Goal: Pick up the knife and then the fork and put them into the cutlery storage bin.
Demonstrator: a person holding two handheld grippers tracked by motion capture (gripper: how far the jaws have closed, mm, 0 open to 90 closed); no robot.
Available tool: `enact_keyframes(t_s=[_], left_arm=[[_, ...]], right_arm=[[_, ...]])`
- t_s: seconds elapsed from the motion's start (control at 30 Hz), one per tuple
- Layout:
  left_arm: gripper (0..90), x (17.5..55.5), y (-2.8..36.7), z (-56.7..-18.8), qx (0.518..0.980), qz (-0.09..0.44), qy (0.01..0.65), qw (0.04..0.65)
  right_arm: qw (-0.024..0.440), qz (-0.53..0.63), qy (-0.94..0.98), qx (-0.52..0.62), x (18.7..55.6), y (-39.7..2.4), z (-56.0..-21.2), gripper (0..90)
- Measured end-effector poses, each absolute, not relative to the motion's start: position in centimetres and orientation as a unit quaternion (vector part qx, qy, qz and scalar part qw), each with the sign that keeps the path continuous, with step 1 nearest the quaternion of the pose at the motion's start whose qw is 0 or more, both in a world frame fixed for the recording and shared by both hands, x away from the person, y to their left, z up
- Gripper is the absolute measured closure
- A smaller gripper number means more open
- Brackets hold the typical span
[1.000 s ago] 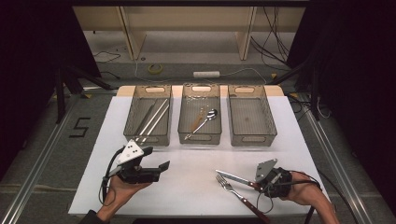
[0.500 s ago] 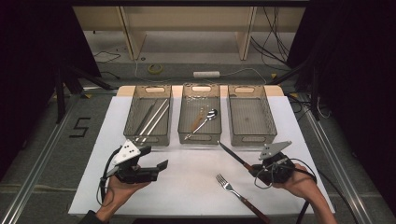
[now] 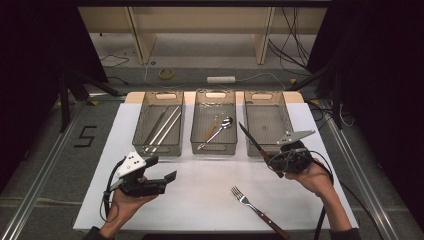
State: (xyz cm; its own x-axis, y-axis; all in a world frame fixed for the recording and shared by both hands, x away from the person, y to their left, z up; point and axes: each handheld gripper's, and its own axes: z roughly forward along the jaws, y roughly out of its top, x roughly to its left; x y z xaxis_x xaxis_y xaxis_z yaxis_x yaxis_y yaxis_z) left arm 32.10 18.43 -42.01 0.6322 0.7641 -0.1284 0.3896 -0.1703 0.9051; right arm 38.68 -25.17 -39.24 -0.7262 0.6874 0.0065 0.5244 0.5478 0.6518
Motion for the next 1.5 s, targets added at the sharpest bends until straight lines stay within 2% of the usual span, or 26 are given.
enact_keyframes(t_s=[0.67,1.5], left_arm=[[17.3,31.8,18.9,-42.0,0.738,0.188,0.392,0.516],[17.0,31.7,18.8,-42.0,0.739,0.189,0.388,0.517]], right_arm=[[0.16,0.333,0.815,0.446,45.7,-24.1,-37.0,77.2],[0.162,0.296,0.766,0.547,50.7,-23.6,-40.1,77.0]])
